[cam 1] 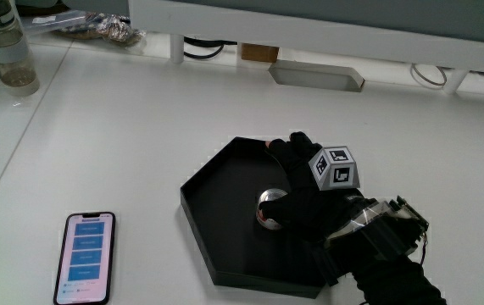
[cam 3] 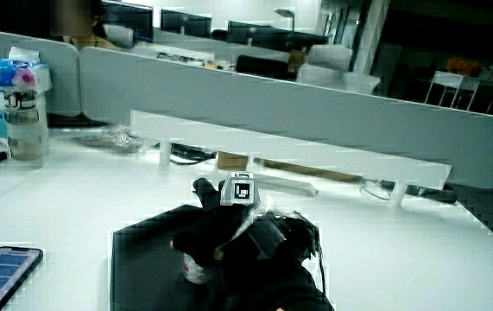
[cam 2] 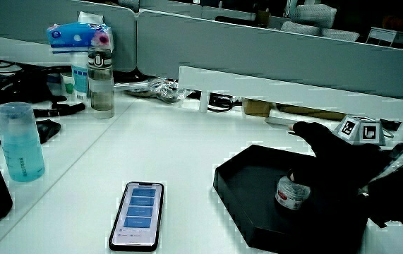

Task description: Pick paper clip from plate

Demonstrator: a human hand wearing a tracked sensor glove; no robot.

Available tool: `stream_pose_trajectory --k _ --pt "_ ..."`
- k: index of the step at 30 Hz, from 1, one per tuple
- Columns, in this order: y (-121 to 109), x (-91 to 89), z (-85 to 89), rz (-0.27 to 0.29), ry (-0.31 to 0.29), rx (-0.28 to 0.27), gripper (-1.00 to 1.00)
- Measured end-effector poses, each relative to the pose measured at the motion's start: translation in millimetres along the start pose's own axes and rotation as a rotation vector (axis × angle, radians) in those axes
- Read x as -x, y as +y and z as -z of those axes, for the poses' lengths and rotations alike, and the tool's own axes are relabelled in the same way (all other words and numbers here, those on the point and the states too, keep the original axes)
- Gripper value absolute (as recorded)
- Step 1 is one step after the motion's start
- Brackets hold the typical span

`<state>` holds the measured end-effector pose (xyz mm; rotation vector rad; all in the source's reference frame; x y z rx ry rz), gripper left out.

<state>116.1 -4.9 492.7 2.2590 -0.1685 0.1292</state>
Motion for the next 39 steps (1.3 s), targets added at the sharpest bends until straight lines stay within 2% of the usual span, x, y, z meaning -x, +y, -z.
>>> stream_pose_trajectory --k 4,5,7,8,11,14,15,18,19,20,21,22,23,24,25,26,28,29,30,32,36,38,39 --pt "3 -3.1 9.0 0.024 -0.002 -0.008 0.0" --pt "5 -3.6 11.9 0.012 0.002 0.009 0.0" --pt "10 -4.8 18.9 0.03 -0.028 0.039 0.0" --pt "12 -4.5 20.7 0.021 -0.015 0.057 0.0" --pt "18 -2.8 29.1 0.032 -0.049 0.108 0.0" --pt "22 -2.2 37.1 0.044 -0.064 0.129 0.0" --pt "23 -0.8 39.1 0.028 -0.062 0.158 0.0" --pt "26 3.2 44.4 0.038 -0.102 0.168 0.18" --pt "27 4.4 45.8 0.027 -0.103 0.183 0.24" --pt "27 6.1 45.0 0.028 -0.109 0.176 0.29" --pt "28 7.7 45.8 0.016 -0.108 0.197 0.35" --pt "30 9.1 47.9 0.02 -0.136 0.19 0.41" --pt "30 9.0 49.2 0.037 -0.138 0.192 0.47" --pt "29 9.3 47.8 0.037 -0.118 0.164 0.53" --pt "30 9.2 49.0 0.027 -0.127 0.17 0.59" --pt "28 9.7 45.8 0.031 -0.133 0.143 0.65" --pt "27 11.4 43.1 0.015 -0.117 0.125 0.76" --pt "29 10.6 45.5 0.023 -0.118 0.149 0.82" --pt "28 10.8 43.9 0.024 -0.123 0.122 0.88" --pt "29 9.7 45.0 0.011 -0.1 0.14 1.0" --pt "27 10.7 43.3 0.015 -0.11 0.1 1.0" --pt "28 6.0 40.9 0.015 -0.046 0.105 1.0" --pt "26 6.3 37.3 0.01 -0.054 0.095 1.0"
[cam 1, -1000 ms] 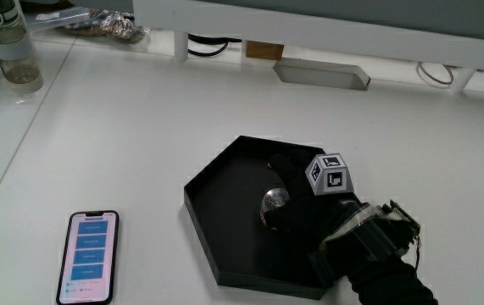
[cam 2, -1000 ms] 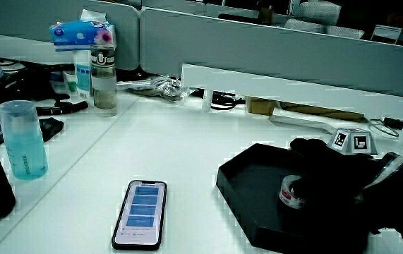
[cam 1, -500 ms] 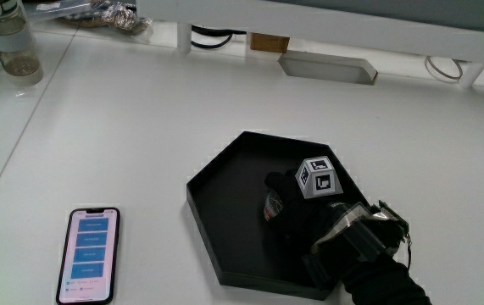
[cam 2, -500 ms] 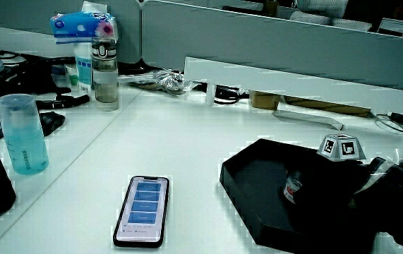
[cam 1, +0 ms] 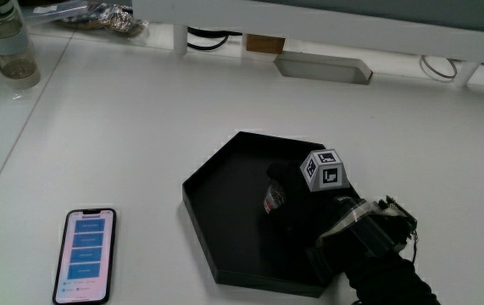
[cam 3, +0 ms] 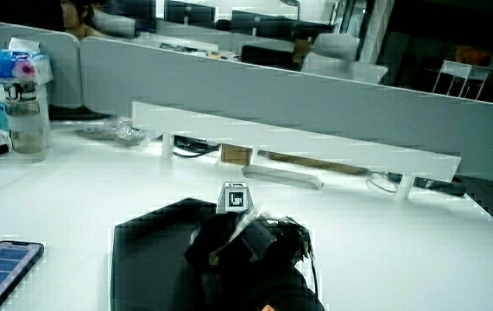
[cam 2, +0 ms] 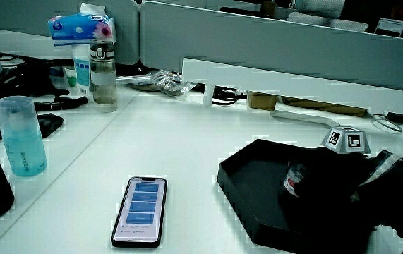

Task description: Pick paper clip from plate

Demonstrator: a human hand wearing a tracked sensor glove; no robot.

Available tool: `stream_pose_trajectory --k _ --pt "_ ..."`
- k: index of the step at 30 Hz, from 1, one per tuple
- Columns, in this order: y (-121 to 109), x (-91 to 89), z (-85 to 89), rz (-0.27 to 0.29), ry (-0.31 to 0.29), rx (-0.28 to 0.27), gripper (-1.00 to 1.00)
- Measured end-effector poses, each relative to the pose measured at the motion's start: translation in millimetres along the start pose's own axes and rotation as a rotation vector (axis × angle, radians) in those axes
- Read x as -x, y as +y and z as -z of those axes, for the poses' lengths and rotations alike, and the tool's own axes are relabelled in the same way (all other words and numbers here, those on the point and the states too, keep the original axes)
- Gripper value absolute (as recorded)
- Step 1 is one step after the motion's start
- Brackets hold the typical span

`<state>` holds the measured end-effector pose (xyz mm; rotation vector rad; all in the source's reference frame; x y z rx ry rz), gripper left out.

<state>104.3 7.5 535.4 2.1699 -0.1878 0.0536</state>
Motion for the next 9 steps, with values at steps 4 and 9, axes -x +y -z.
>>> stream_pose_trajectory --k 4,9 --pt "-6 -3.7 -13.3 0.0 -0.009 -0.026 1.0" --pt "-7 -22.8 -20.8 -0.005 0.013 0.003 1.0"
